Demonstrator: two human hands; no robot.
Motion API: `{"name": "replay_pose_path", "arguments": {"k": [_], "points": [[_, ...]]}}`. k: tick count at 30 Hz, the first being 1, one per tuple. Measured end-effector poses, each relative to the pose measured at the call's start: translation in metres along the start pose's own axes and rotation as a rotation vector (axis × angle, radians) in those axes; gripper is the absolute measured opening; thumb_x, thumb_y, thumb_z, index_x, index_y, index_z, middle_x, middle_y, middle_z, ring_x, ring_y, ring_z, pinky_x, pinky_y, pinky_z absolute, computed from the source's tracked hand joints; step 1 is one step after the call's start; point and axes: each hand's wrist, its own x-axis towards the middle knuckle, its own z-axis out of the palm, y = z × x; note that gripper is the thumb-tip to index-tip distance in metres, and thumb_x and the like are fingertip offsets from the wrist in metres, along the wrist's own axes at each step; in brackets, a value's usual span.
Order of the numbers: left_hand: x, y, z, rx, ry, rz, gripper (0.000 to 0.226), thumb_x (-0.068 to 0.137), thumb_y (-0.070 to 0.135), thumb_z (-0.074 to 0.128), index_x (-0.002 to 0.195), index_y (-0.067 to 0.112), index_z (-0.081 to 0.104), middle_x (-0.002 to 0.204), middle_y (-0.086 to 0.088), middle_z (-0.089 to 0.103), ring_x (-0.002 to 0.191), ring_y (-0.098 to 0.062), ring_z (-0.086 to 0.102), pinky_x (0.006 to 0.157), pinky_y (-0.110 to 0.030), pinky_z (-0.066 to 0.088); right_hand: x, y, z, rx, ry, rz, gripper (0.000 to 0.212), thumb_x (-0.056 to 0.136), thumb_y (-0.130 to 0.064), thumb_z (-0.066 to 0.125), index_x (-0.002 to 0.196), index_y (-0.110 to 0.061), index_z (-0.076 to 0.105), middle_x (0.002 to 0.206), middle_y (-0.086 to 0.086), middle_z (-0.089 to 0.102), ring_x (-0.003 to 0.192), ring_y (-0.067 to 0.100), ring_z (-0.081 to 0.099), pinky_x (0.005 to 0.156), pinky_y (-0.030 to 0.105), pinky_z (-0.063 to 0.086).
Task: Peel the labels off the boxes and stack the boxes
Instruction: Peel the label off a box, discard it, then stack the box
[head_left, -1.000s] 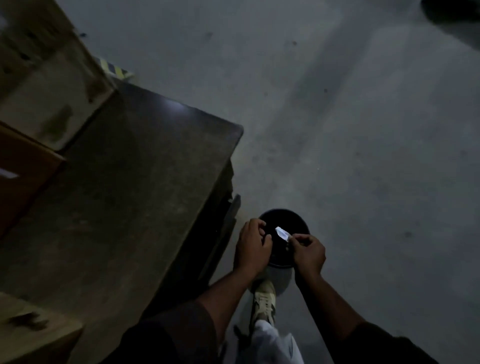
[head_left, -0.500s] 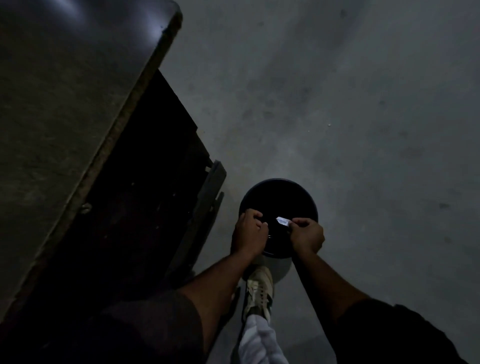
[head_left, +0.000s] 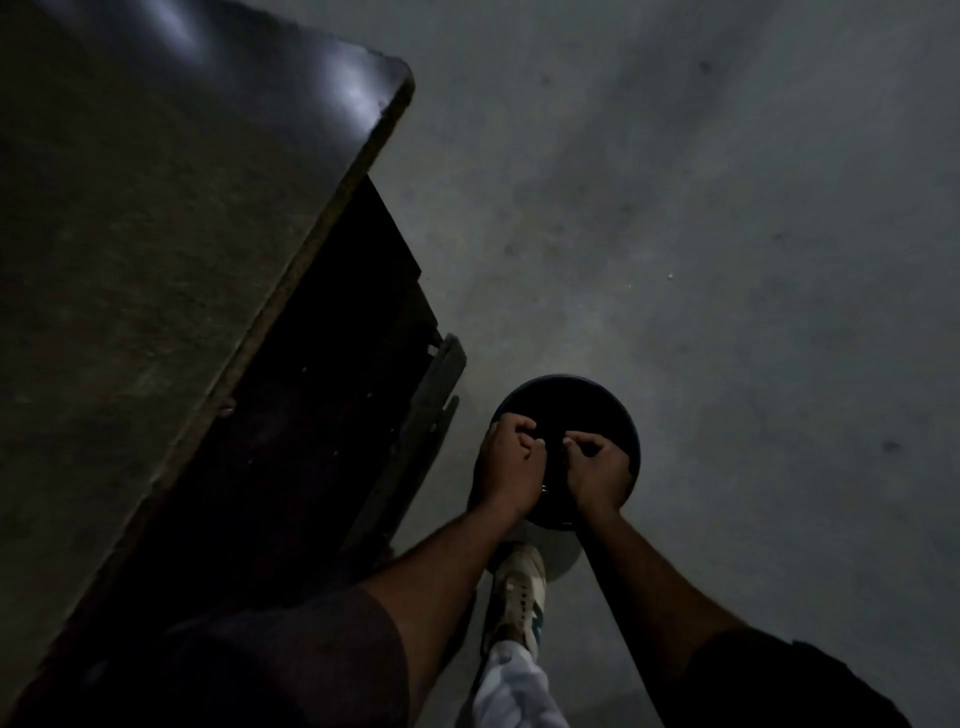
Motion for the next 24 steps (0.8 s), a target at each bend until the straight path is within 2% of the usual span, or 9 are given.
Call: {"name": "replay_pose_path", "arguments": {"k": [3,7,8,10,12,14,16,19,24], "points": [[-0.018,0.025,-0.025,-0.100,0.029,0.020,0.015,0.090,0.029,0.057,0.105,0.027,0.054,0.104,0.001,0.063,0.088,-0.013,0.062,0.082,-0.034,0.053,-0.031,-0.041,-0.013,0.081,-0.006,-0.128,0.014,0.090,-0.018,0.063,0.096,-0.010,0.073,0.095,0.007,0.073,0.083,0.012,0.061,0.074,0.021,0.040],[-0.047,0.067,-0.073,-0.264,0.151,0.052,0.018,0.084,0.049,0.050,0.095,0.035,0.049,0.098,0.003,0.062,0.089,-0.014,0.062,0.083,-0.041,0.055,-0.086,-0.102,-0.037,0.164,-0.056,-0.324,0.009,0.091,-0.021,0.062,0.089,-0.016,0.068,0.084,-0.001,0.070,0.077,0.010,0.064,0.073,0.025,0.049],[-0.057,0.078,-0.091,-0.308,0.185,0.063,0.018,0.086,0.048,0.051,0.097,0.033,0.051,0.096,0.005,0.062,0.088,-0.012,0.063,0.083,-0.039,0.055,-0.103,-0.119,-0.044,0.177,-0.073,-0.369,0.009,0.091,-0.022,0.061,0.089,-0.016,0.067,0.082,-0.003,0.068,0.077,0.008,0.063,0.071,0.024,0.049],[-0.079,0.095,-0.126,-0.357,0.237,0.093,0.014,0.093,0.033,0.056,0.103,0.024,0.054,0.095,0.007,0.061,0.084,-0.003,0.060,0.079,-0.024,0.053,-0.135,-0.148,-0.055,0.193,-0.101,-0.441,0.009,0.091,-0.022,0.061,0.089,-0.015,0.067,0.080,-0.005,0.067,0.075,0.006,0.062,0.069,0.023,0.049],[-0.106,0.108,-0.171,-0.390,0.332,0.152,0.014,0.095,0.024,0.057,0.106,0.016,0.057,0.097,0.004,0.063,0.082,0.004,0.058,0.072,-0.010,0.047,-0.169,-0.176,-0.061,0.209,-0.169,-0.524,0.008,0.091,-0.022,0.063,0.088,-0.015,0.067,0.080,-0.004,0.069,0.075,0.007,0.064,0.071,0.028,0.052],[-0.134,0.113,-0.217,-0.431,0.413,0.184,0.012,0.094,0.020,0.059,0.106,0.015,0.058,0.100,-0.001,0.065,0.083,0.001,0.060,0.070,-0.008,0.046,-0.208,-0.202,-0.062,0.209,-0.267,-0.591,0.006,0.090,-0.023,0.064,0.086,-0.019,0.067,0.080,-0.003,0.071,0.077,0.010,0.067,0.073,0.034,0.055],[-0.165,0.112,-0.259,-0.485,0.486,0.186,0.012,0.094,0.023,0.058,0.105,0.018,0.058,0.100,-0.001,0.066,0.084,0.001,0.062,0.073,-0.014,0.050,-0.248,-0.223,-0.061,0.193,-0.367,-0.664,0.005,0.089,-0.025,0.064,0.087,-0.023,0.068,0.081,-0.005,0.072,0.079,0.009,0.068,0.075,0.036,0.056],[-0.214,0.093,-0.325,-0.468,0.640,0.177,0.020,0.088,0.041,0.054,0.104,0.029,0.059,0.100,0.008,0.067,0.092,-0.004,0.064,0.080,-0.028,0.054,-0.323,-0.252,-0.052,0.162,-0.542,-0.787,0.005,0.089,-0.020,0.065,0.090,-0.021,0.070,0.083,-0.007,0.072,0.080,0.004,0.068,0.075,0.029,0.055],[-0.295,0.049,-0.420,-0.461,0.882,0.133,0.011,0.095,0.029,0.056,0.105,0.028,0.060,0.099,0.013,0.064,0.090,0.006,0.060,0.078,-0.021,0.052,-0.446,-0.278,-0.026,0.092,-0.801,-0.990,0.009,0.089,-0.022,0.066,0.087,-0.031,0.065,0.082,-0.010,0.070,0.078,-0.001,0.066,0.068,0.015,0.050]]}}
